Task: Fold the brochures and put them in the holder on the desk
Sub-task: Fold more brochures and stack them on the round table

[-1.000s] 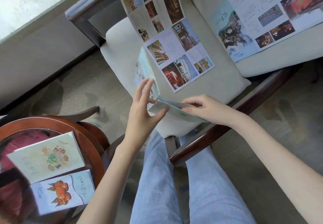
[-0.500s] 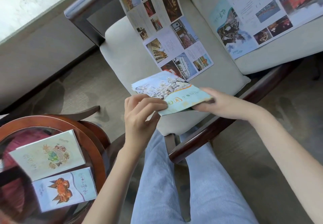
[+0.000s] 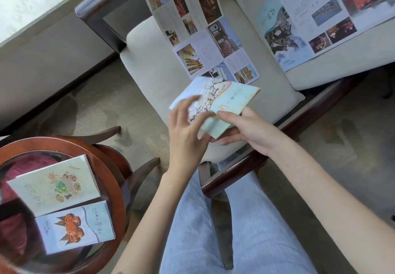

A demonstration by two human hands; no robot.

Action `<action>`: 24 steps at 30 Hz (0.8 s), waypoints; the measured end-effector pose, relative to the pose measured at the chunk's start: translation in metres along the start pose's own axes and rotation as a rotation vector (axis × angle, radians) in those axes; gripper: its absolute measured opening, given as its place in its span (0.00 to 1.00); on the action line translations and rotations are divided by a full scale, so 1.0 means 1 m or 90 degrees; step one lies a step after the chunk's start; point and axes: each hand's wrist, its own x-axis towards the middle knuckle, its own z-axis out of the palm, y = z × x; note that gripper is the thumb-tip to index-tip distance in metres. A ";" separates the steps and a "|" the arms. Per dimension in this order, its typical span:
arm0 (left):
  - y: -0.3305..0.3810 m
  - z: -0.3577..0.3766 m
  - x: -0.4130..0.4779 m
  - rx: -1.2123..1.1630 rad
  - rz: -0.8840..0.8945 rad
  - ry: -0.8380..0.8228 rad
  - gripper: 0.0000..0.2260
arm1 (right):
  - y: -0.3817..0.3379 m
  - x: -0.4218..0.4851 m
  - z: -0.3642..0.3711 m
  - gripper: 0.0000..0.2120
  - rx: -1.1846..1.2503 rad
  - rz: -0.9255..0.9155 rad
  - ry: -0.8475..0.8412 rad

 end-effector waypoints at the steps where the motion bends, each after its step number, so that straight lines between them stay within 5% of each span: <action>1: -0.001 0.002 -0.002 -0.024 -0.105 -0.014 0.20 | 0.002 0.001 0.001 0.07 -0.001 -0.024 0.021; 3: -0.002 0.003 -0.004 -0.196 -0.378 0.009 0.31 | 0.005 0.000 0.002 0.06 0.046 -0.056 0.060; 5: -0.002 -0.001 -0.001 -0.518 -0.679 0.076 0.27 | 0.009 -0.001 0.002 0.06 0.073 -0.086 0.077; 7: -0.006 0.001 0.000 -0.849 -0.839 0.086 0.21 | 0.014 -0.004 0.003 0.07 0.082 -0.089 0.048; 9: -0.008 -0.001 0.003 -1.000 -0.817 0.024 0.24 | 0.022 -0.007 0.004 0.07 0.048 -0.064 0.000; 12: -0.005 0.001 0.009 -1.023 -0.766 -0.028 0.18 | 0.031 -0.008 0.004 0.06 -0.018 -0.027 -0.014; 16: -0.010 0.010 0.015 -0.912 -0.847 0.055 0.18 | 0.034 0.000 0.000 0.08 -0.139 -0.030 0.066; 22: -0.046 -0.006 0.031 -0.922 -0.823 0.280 0.12 | 0.029 0.004 -0.039 0.12 -0.358 -0.037 0.116; 24: -0.050 -0.009 0.031 -0.801 -0.843 0.324 0.07 | 0.025 0.004 -0.057 0.15 -0.452 -0.031 0.183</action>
